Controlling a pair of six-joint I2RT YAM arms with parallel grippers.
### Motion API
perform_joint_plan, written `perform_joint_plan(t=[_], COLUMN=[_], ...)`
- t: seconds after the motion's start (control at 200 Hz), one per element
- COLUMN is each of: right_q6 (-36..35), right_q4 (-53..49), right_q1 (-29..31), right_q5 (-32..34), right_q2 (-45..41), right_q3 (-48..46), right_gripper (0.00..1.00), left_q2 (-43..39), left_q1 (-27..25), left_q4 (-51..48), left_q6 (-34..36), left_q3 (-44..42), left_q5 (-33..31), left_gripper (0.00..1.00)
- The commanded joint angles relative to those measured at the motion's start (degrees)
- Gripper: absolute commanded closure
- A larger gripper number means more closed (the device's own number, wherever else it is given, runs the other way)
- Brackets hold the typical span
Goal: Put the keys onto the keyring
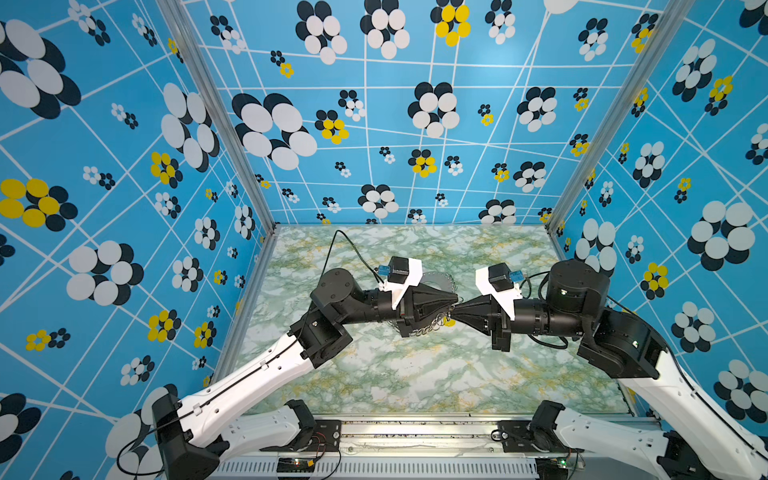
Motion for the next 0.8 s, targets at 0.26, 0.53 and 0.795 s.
perform_joint_plan(t=[0.26, 0.53, 0.795], right_q6=[0.36, 0.06, -2.93], right_q4=[0.69, -1.23, -7.08], right_q1=[0.26, 0.25, 0.23], right_q5=[1.53, 3.38, 5.68], right_q2=[-0.73, -1.93, -1.81], right_q3=[-1.51, -1.08, 2.18], right_gripper=[0.88, 0.93, 1.00], left_q2=[-0.90, -1.72, -2.36], left_q1=[0.14, 0.22, 0.59], left_q4=[2.87, 1.57, -0.36], left_q6=[-0.44, 0.36, 1.24], left_q3=[-0.30, -0.33, -0.13], left_q5=[1.19, 0.73, 0.44], left_gripper=[1.00, 1.00, 1.00])
